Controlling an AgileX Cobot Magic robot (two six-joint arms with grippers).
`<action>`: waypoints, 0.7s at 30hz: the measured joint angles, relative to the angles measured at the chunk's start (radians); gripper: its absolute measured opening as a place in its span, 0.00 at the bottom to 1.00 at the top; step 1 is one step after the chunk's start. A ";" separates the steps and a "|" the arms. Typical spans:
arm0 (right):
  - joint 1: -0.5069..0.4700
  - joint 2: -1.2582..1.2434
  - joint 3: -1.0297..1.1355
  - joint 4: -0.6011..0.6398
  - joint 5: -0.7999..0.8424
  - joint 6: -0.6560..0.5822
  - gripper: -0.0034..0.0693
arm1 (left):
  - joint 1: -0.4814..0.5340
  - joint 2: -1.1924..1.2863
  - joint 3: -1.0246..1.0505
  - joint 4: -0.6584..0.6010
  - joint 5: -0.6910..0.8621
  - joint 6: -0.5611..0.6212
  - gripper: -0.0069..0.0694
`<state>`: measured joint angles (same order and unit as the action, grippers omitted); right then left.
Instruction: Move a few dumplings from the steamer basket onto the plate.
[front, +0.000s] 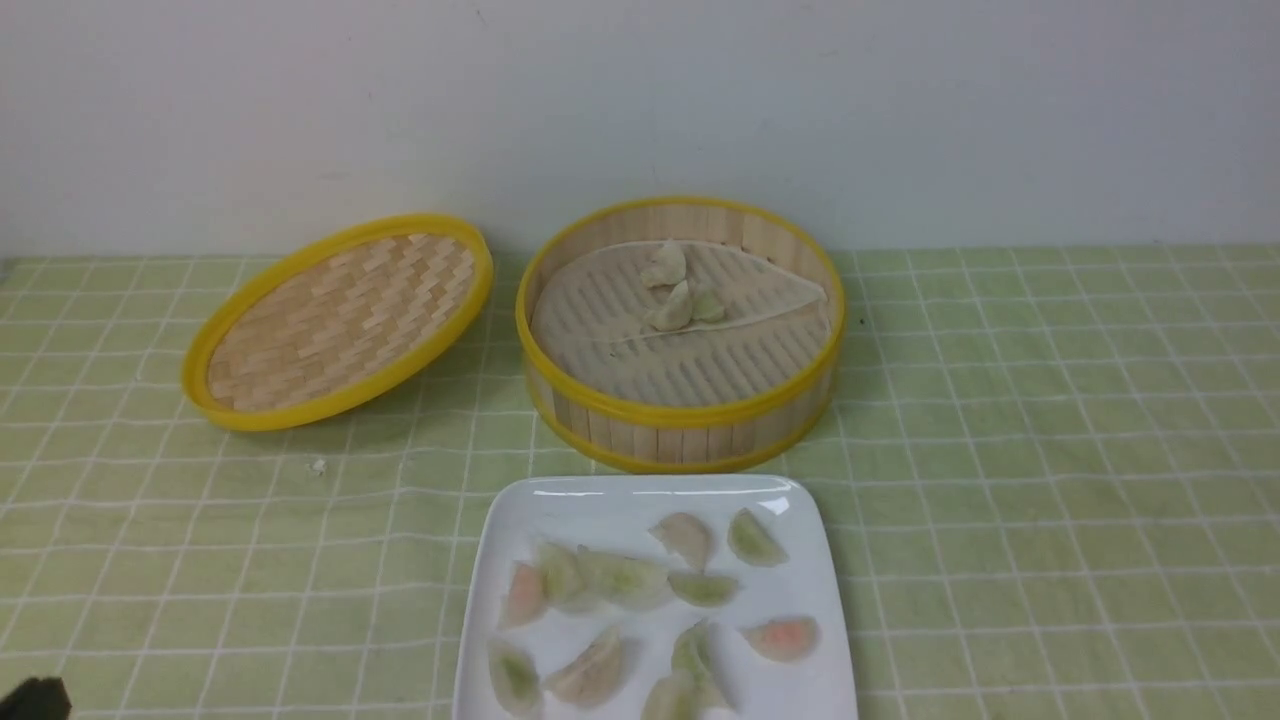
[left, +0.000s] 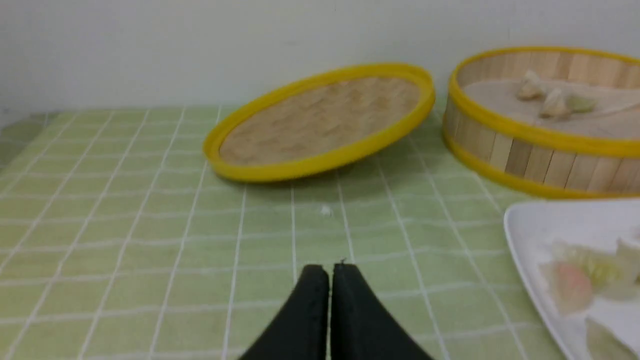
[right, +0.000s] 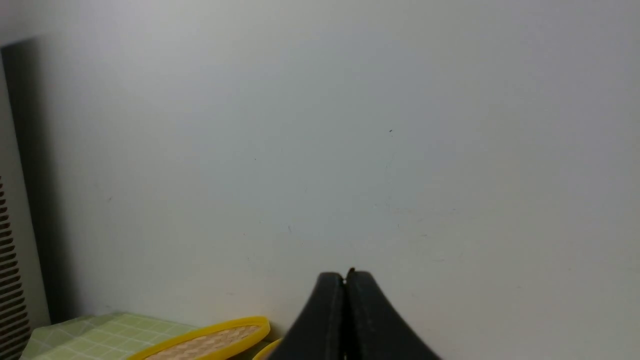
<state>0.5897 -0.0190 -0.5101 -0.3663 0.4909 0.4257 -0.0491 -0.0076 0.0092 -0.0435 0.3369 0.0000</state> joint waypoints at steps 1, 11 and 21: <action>0.000 0.000 0.000 0.000 -0.001 0.000 0.03 | 0.000 -0.002 0.014 0.001 0.006 0.000 0.08; 0.000 0.000 0.000 0.000 0.002 0.000 0.03 | 0.001 -0.002 0.019 0.001 0.047 -0.006 0.08; 0.000 0.000 0.000 0.000 0.002 0.000 0.03 | 0.001 -0.002 0.019 0.001 0.047 -0.006 0.08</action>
<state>0.5897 -0.0190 -0.5101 -0.3663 0.4931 0.4257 -0.0483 -0.0098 0.0277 -0.0427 0.3838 -0.0059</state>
